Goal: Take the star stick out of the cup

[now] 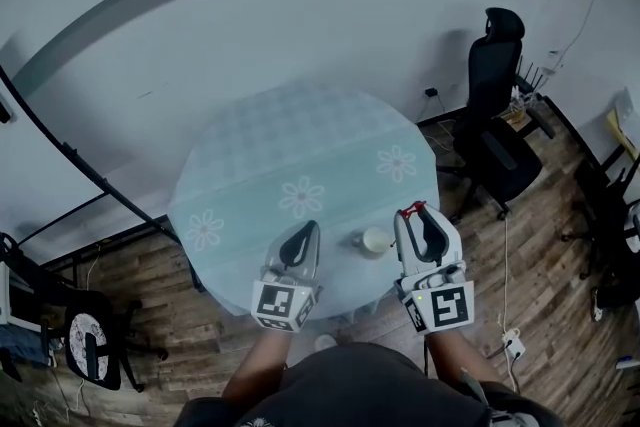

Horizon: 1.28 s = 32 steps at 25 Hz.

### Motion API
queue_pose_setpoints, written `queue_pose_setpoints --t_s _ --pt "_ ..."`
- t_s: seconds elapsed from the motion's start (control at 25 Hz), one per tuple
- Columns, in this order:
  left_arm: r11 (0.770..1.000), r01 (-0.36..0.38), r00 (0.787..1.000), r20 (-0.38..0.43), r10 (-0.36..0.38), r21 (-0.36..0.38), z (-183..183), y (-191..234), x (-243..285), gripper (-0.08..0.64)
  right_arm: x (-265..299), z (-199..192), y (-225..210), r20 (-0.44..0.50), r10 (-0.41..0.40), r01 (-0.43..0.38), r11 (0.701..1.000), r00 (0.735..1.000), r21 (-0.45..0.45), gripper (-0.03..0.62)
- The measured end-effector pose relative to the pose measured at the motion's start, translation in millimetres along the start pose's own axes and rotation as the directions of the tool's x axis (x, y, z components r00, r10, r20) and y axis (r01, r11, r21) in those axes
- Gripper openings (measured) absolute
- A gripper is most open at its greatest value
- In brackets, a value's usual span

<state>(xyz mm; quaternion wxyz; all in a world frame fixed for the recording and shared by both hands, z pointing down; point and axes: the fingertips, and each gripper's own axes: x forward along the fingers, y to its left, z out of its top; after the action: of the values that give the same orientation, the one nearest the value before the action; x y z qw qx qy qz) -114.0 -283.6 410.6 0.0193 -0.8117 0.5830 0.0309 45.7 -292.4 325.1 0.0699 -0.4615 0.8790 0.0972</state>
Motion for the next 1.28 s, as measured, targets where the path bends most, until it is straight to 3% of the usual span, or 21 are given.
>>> queue_pose_setpoints --t_s 0.6,1.28 --pt "0.999 -0.034 0.999 -0.005 0.034 0.009 12 -63 3 0.005 -45 1 -40 -0.014 -0.005 0.005 1.0 1.0 -0.008 0.124" --pt "1.0 -0.018 0.999 -0.027 0.018 0.009 3 -84 -6 0.005 -61 -26 -56 -0.066 -0.052 0.053 0.999 0.996 0.013 0.124"
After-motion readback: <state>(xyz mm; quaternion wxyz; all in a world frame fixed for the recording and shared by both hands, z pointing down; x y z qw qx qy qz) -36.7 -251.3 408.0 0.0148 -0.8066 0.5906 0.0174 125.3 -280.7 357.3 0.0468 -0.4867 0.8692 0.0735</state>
